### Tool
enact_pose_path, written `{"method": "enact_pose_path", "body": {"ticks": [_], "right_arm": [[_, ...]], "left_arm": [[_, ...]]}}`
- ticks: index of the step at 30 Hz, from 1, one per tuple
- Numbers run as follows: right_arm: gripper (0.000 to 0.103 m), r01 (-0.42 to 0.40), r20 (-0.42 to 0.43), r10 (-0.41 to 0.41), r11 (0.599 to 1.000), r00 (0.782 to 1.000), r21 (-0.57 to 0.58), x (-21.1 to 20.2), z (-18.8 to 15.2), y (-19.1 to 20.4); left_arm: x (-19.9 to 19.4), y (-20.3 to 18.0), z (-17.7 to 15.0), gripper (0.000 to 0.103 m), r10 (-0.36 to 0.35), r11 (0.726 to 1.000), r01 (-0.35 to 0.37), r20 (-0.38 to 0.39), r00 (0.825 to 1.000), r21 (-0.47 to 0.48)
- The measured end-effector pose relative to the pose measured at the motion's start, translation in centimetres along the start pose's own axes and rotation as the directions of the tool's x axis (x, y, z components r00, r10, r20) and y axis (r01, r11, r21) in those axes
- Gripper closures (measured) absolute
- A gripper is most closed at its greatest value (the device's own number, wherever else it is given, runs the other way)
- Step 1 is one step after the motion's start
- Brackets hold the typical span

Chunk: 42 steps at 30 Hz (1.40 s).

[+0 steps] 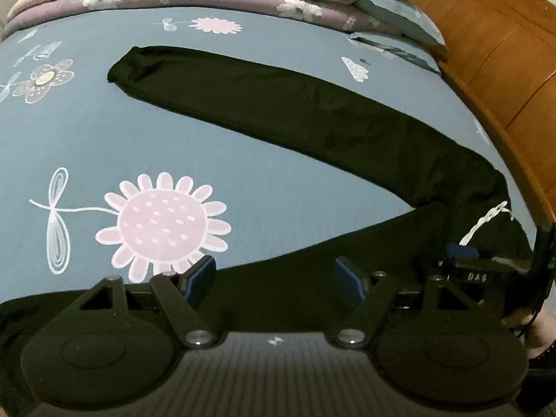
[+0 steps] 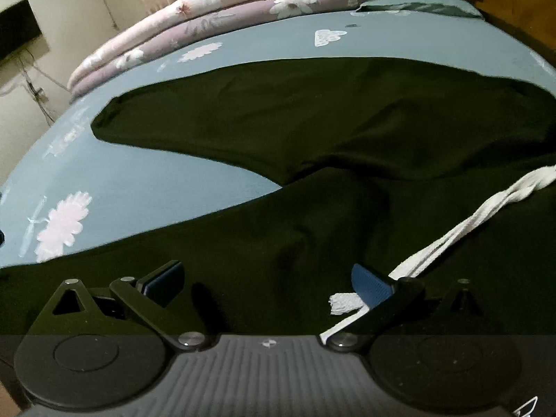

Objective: Fold clothes

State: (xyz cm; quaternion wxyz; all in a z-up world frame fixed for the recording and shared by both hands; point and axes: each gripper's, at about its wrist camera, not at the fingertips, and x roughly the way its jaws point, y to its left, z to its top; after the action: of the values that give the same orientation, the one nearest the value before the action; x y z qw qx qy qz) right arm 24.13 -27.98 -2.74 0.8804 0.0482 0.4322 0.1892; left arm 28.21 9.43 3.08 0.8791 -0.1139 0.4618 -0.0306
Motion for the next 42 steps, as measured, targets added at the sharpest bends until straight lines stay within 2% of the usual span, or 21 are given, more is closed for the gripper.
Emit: {"method": "enact_pose_path", "body": {"ticks": [3, 8, 13, 16, 18, 21, 24, 29, 33, 35, 39, 42], "right_arm": [[0.0, 0.071, -0.016, -0.072, 0.995, 0.997, -0.066, 0.6, -0.1, 1.5], [0.0, 0.204, -0.03, -0.212, 0.965, 0.977, -0.166, 1.7, -0.5, 3.8], [0.0, 0.238, -0.027, -0.243, 0.963, 0.97, -0.125, 1.8, -0.5, 4.2], [0.0, 0.245, -0.037, -0.251, 0.962, 0.967, -0.119, 1.8, -0.4, 4.4], [0.0, 0.248, -0.042, -0.255, 0.961, 0.966, -0.12, 1.8, -0.2, 4.6], [0.0, 0.249, -0.046, -0.256, 0.961, 0.966, -0.118, 2.0, 0.0, 4.6], [0.0, 0.25, -0.045, -0.256, 0.961, 0.966, -0.119, 2.0, 0.0, 4.6], [0.0, 0.25, -0.042, -0.257, 0.961, 0.966, -0.12, 2.4, 0.0, 4.6], [0.0, 0.253, -0.041, -0.259, 0.96, 0.965, -0.116, 2.6, 0.0, 4.7], [0.0, 0.255, -0.045, -0.261, 0.961, 0.964, -0.111, 2.6, 0.0, 4.7], [0.0, 0.263, -0.038, -0.269, 0.958, 0.962, -0.116, 2.5, -0.1, 5.0], [0.0, 0.268, -0.017, -0.272, 0.956, 0.962, -0.122, 2.5, -0.5, 5.1]], "left_arm": [[1.0, 1.1, 0.1, 0.028, -0.028, 1.0, 0.028, -0.014, 1.0, -0.002], [3.0, 3.2, -0.5, 0.028, -0.066, 0.998, 0.068, -0.069, 0.995, 0.015], [3.3, 5.3, -2.8, 0.028, -0.068, 0.994, 0.077, -0.119, 0.991, 0.072], [2.9, 7.1, -4.7, 0.026, -0.078, 0.994, 0.087, -0.141, 0.987, 0.062], [2.7, 8.3, -5.7, 0.026, -0.06, 0.997, 0.068, -0.149, 0.987, 0.048], [1.7, 10.4, -6.4, 0.025, -0.044, 0.999, 0.047, -0.119, 0.992, 0.019], [0.5, 12.8, -6.4, 0.024, 0.024, 0.999, -0.026, -0.102, 0.995, -0.024], [-0.7, 17.3, -6.1, 0.024, 0.186, 0.975, -0.193, -0.075, 0.98, -0.107], [-0.7, 18.8, -5.6, 0.024, 0.224, 0.965, -0.232, -0.071, 0.972, -0.123], [-0.9, 18.4, -5.2, 0.024, 0.209, 0.97, -0.214, -0.056, 0.976, -0.117], [-1.4, 16.6, -4.4, 0.022, 0.123, 0.991, -0.123, -0.007, 0.992, -0.06], [-0.6, 16.3, -4.5, 0.02, 0.081, 0.996, -0.082, -0.025, 0.996, -0.048]]}}
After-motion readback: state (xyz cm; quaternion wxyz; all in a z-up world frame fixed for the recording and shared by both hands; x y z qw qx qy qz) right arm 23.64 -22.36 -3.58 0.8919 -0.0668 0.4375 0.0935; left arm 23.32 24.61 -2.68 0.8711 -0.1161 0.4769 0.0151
